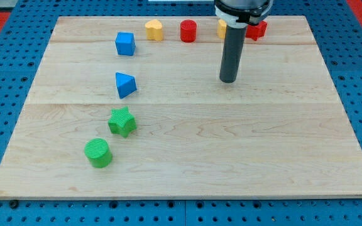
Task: Place the red star below the red circle
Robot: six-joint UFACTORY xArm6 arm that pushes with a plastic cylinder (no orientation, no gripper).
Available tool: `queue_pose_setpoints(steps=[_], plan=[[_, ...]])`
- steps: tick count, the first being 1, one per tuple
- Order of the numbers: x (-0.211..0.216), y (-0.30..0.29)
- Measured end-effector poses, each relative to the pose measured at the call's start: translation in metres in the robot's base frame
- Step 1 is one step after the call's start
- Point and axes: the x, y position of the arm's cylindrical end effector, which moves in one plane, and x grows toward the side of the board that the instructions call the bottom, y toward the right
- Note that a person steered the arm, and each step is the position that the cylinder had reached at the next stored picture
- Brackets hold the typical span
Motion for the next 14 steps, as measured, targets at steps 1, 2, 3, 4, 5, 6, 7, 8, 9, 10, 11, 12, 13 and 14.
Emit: queue_pose_setpoints(steps=[1, 2, 3, 4, 5, 6, 7, 8, 9, 10, 11, 12, 13, 14], plan=[[0.0, 0.0], [0.0, 0.001], [0.0, 0.013], [-0.007, 0.042], [-0.008, 0.051], [-0.008, 0.052], [-0.008, 0.052], [-0.008, 0.053], [-0.008, 0.053], [-0.018, 0.077], [-0.047, 0.11], [-0.057, 0.104], [-0.057, 0.105], [-0.057, 0.116]])
